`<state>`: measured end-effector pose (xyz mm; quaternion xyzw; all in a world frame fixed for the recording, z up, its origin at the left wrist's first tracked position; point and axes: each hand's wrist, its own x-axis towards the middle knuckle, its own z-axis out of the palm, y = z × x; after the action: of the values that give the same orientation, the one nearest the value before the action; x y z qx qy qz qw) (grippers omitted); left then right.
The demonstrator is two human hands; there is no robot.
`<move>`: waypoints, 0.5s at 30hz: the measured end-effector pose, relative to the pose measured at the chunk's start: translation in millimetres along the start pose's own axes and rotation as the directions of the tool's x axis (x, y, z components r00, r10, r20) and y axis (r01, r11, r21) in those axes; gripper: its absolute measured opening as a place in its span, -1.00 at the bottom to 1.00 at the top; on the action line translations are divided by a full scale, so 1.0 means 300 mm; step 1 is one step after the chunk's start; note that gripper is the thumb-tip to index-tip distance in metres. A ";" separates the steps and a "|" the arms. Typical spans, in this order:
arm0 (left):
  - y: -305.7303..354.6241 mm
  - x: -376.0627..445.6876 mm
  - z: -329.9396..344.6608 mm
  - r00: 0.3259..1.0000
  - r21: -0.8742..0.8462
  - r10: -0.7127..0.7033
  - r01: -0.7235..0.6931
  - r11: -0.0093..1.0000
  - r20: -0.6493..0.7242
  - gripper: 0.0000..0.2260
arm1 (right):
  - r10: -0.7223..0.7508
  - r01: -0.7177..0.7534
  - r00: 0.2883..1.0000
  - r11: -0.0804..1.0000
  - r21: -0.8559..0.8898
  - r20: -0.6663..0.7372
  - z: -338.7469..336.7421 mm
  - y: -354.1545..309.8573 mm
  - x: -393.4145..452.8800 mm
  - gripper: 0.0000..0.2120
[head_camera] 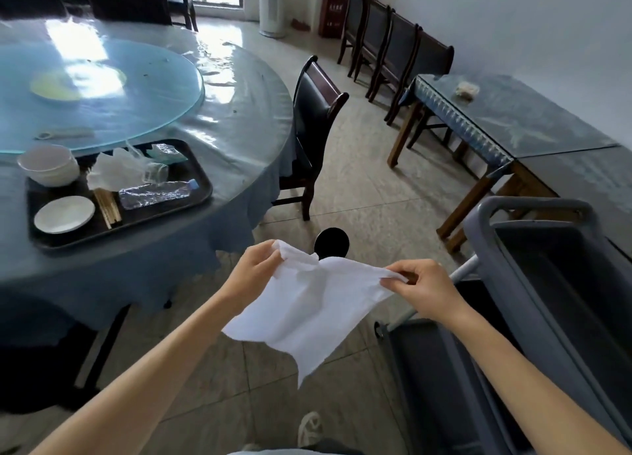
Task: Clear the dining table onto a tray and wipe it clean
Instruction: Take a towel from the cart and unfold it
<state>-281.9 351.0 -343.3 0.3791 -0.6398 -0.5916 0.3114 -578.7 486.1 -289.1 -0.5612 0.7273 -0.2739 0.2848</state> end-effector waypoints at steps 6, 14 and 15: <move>-0.009 0.016 -0.113 0.979 -0.098 -0.002 -0.019 0.995 -0.205 -0.84 | 0.136 -0.129 0.990 0.981 0.146 -0.044 -0.101 0.117 0.076 -0.91; 0.016 -0.004 -0.160 0.941 -0.057 0.015 -0.037 0.998 -0.337 -0.83 | 0.147 -0.139 0.982 0.988 0.071 -0.122 -0.128 0.170 0.183 -0.84; 0.022 -0.007 -0.165 0.936 -0.061 0.020 -0.044 0.997 -0.352 -0.83 | 0.150 -0.136 0.982 0.983 0.122 -0.118 -0.121 0.176 0.193 -0.81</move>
<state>-239.7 327.0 -331.5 0.4574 -0.5597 -0.5304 0.4430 -651.9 444.4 -308.2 -0.4718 0.7657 -0.3287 0.2882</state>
